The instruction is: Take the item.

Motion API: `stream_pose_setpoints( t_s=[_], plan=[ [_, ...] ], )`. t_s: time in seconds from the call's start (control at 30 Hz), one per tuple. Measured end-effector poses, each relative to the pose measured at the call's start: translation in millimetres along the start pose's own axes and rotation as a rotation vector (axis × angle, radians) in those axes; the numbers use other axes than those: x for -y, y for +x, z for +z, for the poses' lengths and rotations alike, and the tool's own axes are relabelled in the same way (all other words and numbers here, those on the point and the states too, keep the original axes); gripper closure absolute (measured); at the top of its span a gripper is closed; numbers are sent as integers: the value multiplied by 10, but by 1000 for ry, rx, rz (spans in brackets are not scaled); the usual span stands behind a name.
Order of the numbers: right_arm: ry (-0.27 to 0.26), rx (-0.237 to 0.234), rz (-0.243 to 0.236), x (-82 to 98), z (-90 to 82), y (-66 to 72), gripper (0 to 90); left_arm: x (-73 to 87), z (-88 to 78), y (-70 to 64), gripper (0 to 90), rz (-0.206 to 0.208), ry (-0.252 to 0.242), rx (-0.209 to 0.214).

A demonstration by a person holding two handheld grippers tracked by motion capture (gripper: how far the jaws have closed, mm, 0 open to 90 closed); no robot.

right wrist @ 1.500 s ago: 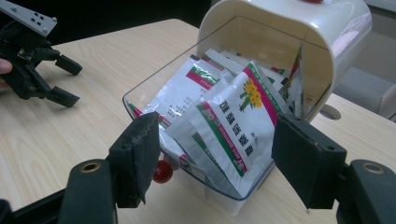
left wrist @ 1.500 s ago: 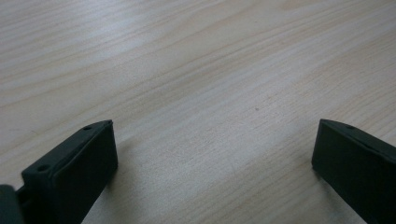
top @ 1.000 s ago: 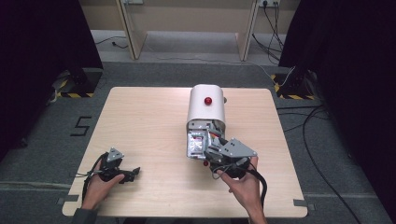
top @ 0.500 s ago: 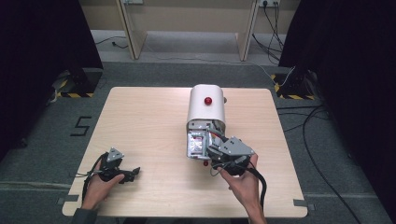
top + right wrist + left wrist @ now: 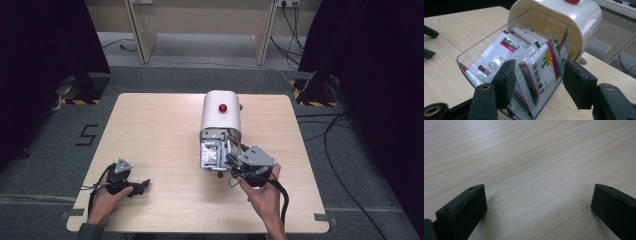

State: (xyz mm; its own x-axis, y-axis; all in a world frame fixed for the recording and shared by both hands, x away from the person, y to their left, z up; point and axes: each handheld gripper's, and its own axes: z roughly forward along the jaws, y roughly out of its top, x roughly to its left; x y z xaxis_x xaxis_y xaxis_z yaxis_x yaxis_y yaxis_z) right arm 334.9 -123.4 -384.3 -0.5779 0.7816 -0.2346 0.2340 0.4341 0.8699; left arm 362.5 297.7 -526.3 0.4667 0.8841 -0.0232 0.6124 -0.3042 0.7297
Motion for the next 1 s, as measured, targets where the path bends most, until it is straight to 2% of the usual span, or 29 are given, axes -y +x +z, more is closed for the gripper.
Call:
stream_pose_setpoints(
  t_s=[0.03,0.07,0.23,0.6,0.87,1.0],
  plan=[
    [10,27,-9,0,-12,-5,483,0,0,0,0,0,0,0],
    [13,34,-11,2,-14,-9,485,0,0,0,0,0,0,0],
    [9,40,-12,18,9,-28,543,0,0,0,0,0,0,0],
    [8,28,-35,22,167,-7,662,0,0,0,0,0,0,0],
    [-7,21,-61,35,190,-4,781,0,0,0,0,0,0,0],
    [-30,13,-55,42,161,-18,826,0,0,0,0,0,0,0]
  ],
)
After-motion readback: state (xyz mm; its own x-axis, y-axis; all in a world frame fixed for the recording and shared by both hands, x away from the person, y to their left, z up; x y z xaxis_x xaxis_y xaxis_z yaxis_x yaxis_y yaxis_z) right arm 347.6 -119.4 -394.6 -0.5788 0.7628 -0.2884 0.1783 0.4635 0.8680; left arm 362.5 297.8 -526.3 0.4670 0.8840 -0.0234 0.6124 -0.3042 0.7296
